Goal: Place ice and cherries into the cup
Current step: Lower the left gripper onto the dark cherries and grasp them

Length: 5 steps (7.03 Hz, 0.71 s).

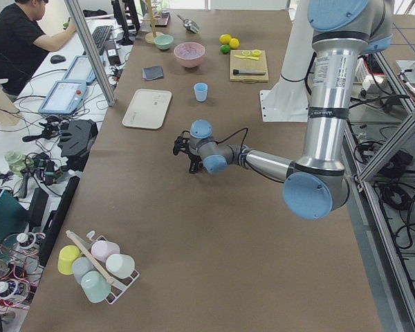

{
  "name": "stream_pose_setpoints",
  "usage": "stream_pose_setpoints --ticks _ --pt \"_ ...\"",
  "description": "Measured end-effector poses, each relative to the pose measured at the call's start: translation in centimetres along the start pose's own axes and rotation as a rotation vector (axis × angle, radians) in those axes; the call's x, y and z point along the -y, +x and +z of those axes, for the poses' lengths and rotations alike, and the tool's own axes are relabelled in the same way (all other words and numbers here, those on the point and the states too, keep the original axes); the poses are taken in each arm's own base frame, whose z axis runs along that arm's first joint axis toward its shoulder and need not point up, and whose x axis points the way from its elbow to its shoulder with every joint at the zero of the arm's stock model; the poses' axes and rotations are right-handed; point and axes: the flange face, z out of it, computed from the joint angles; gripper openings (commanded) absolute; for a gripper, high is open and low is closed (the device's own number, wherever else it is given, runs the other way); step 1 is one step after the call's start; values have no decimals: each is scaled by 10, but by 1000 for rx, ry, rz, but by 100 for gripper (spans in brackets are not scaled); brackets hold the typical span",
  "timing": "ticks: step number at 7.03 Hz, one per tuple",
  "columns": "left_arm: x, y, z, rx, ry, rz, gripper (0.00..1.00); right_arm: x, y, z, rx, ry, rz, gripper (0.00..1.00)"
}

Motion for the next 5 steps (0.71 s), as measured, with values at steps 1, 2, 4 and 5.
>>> stream_pose_setpoints --ticks 1,2,4,5 --pt "-1 -1 0 2 -1 0 44 1 0 0 0 1 -1 99" --pt "-2 0 1 3 -2 1 39 3 -1 -1 0 3 -2 99" --pt "-3 1 4 13 6 4 35 4 -1 -2 2 4 -3 99" --pt "-3 1 5 16 7 4 33 5 -1 -2 3 5 -4 99"
